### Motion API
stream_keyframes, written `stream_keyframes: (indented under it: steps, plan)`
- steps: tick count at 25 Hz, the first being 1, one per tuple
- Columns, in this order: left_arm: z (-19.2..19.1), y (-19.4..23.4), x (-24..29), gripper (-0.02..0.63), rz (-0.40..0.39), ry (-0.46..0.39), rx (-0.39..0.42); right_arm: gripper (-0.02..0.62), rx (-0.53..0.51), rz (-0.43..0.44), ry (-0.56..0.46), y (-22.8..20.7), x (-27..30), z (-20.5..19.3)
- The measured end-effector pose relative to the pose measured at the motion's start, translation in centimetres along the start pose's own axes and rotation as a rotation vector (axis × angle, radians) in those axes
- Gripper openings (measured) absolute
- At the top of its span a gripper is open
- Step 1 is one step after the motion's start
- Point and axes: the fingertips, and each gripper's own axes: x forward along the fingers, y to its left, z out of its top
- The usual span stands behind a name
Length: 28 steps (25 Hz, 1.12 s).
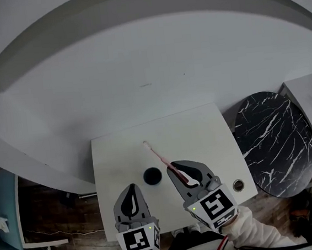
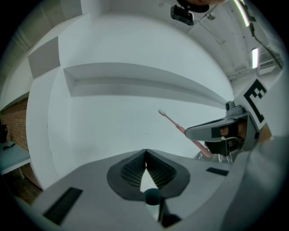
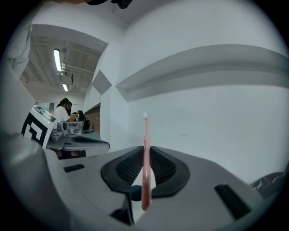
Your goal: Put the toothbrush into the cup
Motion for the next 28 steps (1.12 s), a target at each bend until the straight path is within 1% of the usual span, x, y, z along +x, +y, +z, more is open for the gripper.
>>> stream_keyframes:
  steps: [3, 6, 10, 17, 25, 28]
  plan:
    - [0.4, 0.4, 0.4, 0.009, 0.002, -0.009, 0.001, 0.051, 0.013, -0.058, -0.081, -1.0, -0.2, 1.2]
    - [0.2, 0.8, 0.8, 0.009, 0.001, -0.011, 0.000, 0.051, 0.010, -0.082, -0.147, -1.1, 0.1, 2.0]
    - [-0.8, 1.1, 1.5, 0.009, 0.000, -0.001, 0.008, 0.051, 0.015, -0.091, -0.157, -0.9, 1.0, 1.3]
    - [-2.1, 1.9, 2.8, 0.009, -0.013, 0.011, 0.002, 0.051, 0.029, -0.147, -0.174, -1.8, 2.3, -0.2]
    - [-4.9, 2.8, 4.8, 0.011, -0.023, 0.014, -0.006, 0.051, 0.048, -0.155, -0.227, -2.1, 4.4, -2.4]
    - [-6.3, 3.0, 5.8, 0.009, -0.026, 0.026, -0.012, 0.051, 0.050, -0.171, -0.237, -2.2, 5.4, -3.5]
